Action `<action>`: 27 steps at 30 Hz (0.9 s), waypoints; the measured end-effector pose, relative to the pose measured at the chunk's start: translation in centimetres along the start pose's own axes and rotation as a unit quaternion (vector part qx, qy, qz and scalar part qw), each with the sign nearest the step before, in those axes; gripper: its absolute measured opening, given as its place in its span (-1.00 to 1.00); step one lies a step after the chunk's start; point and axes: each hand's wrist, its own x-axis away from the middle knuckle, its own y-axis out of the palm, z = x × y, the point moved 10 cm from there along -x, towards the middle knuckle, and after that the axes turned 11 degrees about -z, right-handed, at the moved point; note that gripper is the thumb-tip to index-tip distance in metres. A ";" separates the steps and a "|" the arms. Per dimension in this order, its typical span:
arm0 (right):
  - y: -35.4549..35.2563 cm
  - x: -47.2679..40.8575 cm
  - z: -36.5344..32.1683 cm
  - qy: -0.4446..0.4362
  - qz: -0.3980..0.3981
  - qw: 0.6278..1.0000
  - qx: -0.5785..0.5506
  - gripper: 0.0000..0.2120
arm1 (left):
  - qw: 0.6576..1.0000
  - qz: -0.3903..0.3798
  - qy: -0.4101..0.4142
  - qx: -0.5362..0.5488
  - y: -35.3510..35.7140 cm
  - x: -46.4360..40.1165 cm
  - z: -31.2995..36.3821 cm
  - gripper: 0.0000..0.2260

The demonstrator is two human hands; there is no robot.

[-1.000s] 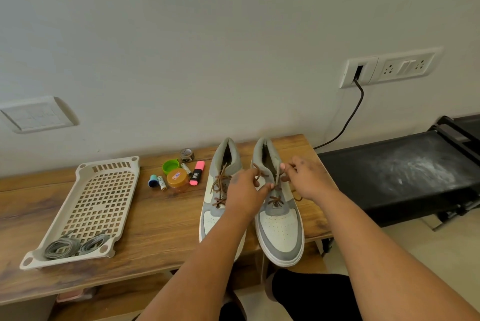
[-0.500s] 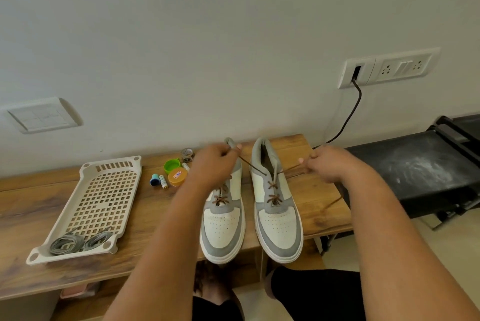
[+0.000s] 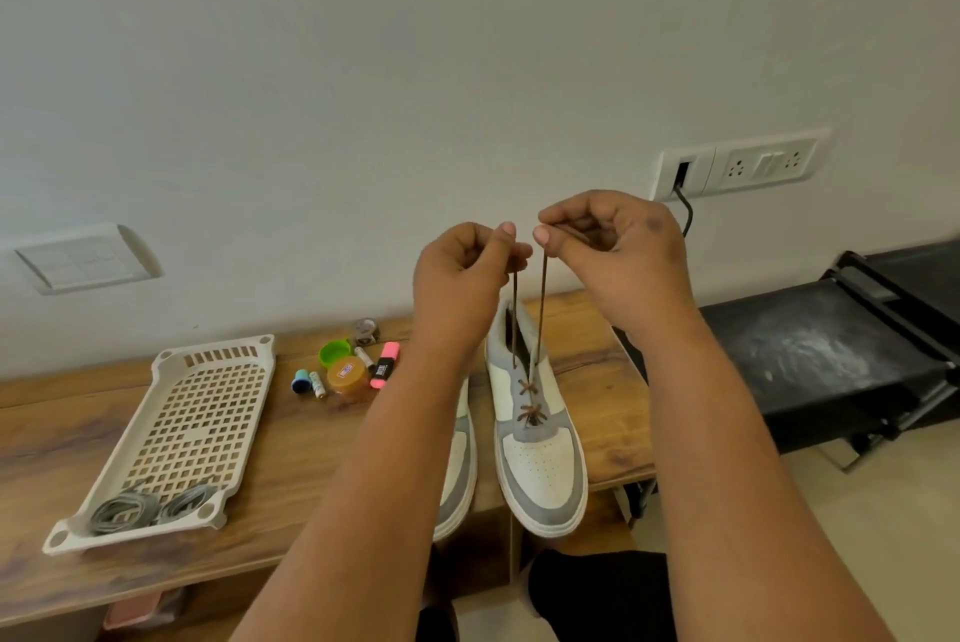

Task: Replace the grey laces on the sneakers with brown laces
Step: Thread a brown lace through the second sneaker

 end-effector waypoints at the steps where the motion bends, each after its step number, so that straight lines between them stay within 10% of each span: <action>1: -0.2 0.0 -0.1 -0.004 0.010 1.000 -0.011 -0.85 | 1.000 0.006 -0.002 0.016 0.2 0.0 -0.3 -0.81; 18: -3.9 0.8 -2.2 -0.123 0.181 0.972 -0.084 -0.92 | 0.990 0.055 0.067 0.113 -0.6 0.2 -0.6 -0.86; 27: -2.3 -0.2 5.5 0.064 0.083 0.991 0.083 -0.67 | 0.991 0.058 -0.044 0.113 -1.6 0.5 -6.7 -0.90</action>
